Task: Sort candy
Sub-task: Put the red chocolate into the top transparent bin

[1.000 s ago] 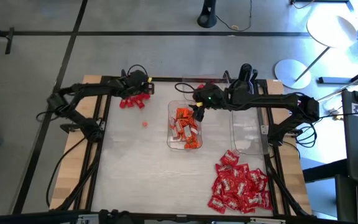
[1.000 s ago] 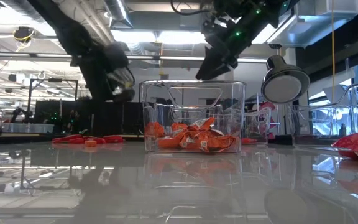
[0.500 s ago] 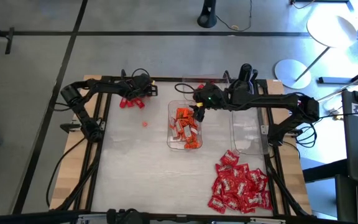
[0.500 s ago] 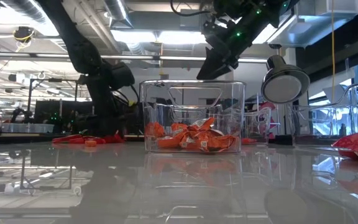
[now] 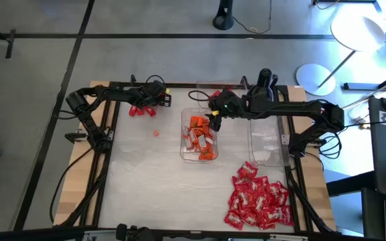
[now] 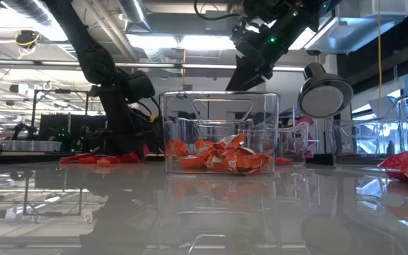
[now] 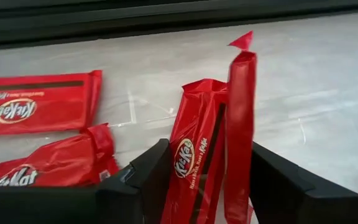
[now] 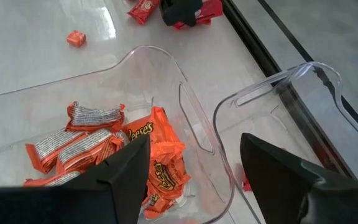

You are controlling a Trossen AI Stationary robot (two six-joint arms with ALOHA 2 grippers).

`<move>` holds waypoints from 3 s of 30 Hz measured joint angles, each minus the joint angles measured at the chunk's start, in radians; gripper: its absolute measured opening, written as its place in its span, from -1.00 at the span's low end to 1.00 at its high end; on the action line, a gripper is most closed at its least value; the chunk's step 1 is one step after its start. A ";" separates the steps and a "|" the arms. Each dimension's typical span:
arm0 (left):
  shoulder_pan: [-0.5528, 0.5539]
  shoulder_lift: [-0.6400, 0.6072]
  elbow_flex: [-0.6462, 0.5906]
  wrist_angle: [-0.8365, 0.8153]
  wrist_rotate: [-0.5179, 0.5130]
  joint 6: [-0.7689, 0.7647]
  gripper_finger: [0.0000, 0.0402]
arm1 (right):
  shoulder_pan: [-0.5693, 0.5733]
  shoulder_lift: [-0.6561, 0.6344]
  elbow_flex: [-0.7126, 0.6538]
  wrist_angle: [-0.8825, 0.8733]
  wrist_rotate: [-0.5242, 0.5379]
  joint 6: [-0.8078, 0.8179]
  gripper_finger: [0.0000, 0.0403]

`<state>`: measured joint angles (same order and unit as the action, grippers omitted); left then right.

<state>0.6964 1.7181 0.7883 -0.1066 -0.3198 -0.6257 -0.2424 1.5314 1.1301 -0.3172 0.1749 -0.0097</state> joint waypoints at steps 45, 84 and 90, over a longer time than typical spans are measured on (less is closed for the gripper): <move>-0.401 -0.355 -0.003 -0.008 -0.003 0.111 -0.81 | 0.000 0.018 -0.001 -0.024 -0.011 -0.039 0.23; -0.940 -0.403 -0.044 0.261 -0.358 0.161 -0.84 | 0.105 0.157 -0.001 0.421 -0.545 -0.023 0.47; -0.948 -0.403 -0.044 0.259 -0.358 0.213 -0.79 | 0.105 0.151 -0.001 0.471 -0.607 -0.022 0.36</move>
<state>-0.2514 1.3151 0.7441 0.1520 -0.6777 -0.4130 -0.1379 1.6829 1.1290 0.1542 -0.4323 -0.0315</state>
